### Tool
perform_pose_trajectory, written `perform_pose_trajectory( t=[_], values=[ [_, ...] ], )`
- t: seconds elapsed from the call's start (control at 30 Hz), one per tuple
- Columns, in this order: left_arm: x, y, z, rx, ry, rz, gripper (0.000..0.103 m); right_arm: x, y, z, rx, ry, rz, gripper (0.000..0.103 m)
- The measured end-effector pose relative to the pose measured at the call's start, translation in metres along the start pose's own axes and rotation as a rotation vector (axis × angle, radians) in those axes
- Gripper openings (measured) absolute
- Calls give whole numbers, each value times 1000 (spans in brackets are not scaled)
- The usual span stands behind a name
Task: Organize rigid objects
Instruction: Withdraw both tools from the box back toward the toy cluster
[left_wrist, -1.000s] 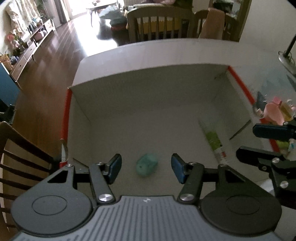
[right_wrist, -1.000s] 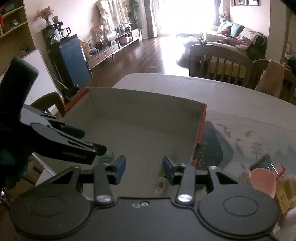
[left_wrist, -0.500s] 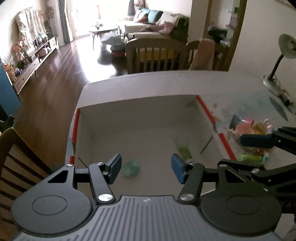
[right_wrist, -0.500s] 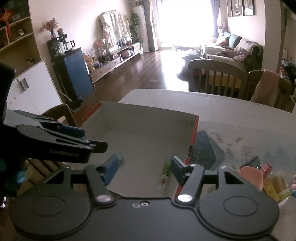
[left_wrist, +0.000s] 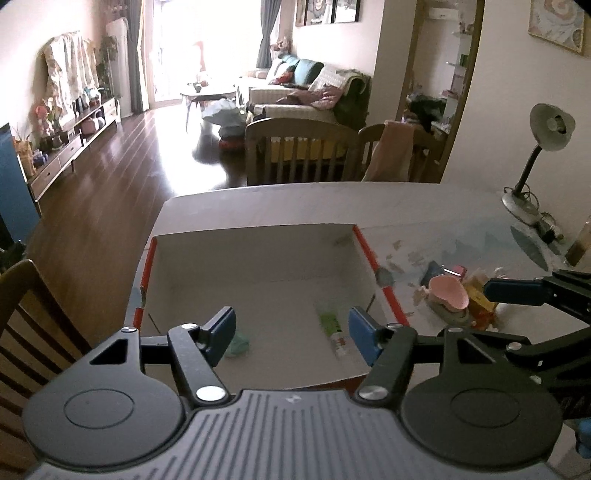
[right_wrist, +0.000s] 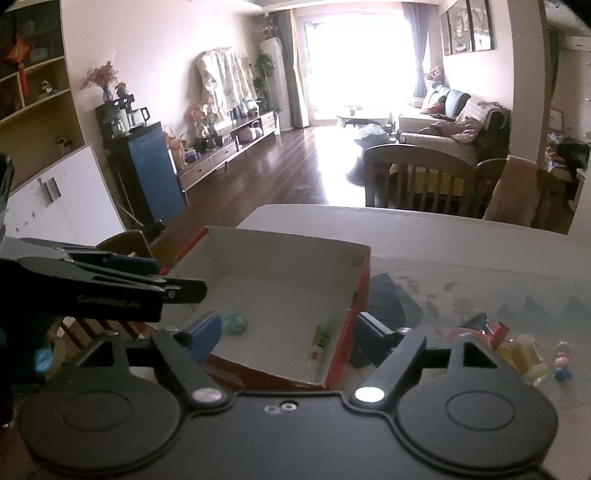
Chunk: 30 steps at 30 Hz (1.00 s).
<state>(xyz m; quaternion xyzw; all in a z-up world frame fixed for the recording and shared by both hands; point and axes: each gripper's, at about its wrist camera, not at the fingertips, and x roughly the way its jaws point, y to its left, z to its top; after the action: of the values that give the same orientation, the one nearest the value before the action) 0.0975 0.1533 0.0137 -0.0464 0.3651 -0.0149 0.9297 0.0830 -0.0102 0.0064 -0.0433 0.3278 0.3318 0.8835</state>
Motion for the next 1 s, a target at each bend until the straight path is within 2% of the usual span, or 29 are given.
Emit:
perform_pose_trajectory(
  t=[0.07,0.27,0.37,0.43,0.9,0.93,1.0],
  values=[
    [-3,-5,-2,-6,-11,-5,75,-7,-4,-3,1,-17,-6,84],
    [-12,-22,-5,-24,-46,-9,75,-28,-19,-11,5,-62,-11,92],
    [-13,-33,-7,-26,-58,-14,83,-39,-29,-15,19,-78,-18,97],
    [-13,-41,-8,-30,-61,-21,83,-44,-38,-17,31,-89,-18,99],
    [3,-111,-12,-2,-81,-72,85,-78,-97,-37,77,-110,-28,101],
    [5,-116,-11,1,-83,-74,86,-80,-103,-39,85,-107,-33,101],
    [9,-125,-11,6,-89,-82,101,-82,-115,-43,103,-100,-43,101]
  ],
)
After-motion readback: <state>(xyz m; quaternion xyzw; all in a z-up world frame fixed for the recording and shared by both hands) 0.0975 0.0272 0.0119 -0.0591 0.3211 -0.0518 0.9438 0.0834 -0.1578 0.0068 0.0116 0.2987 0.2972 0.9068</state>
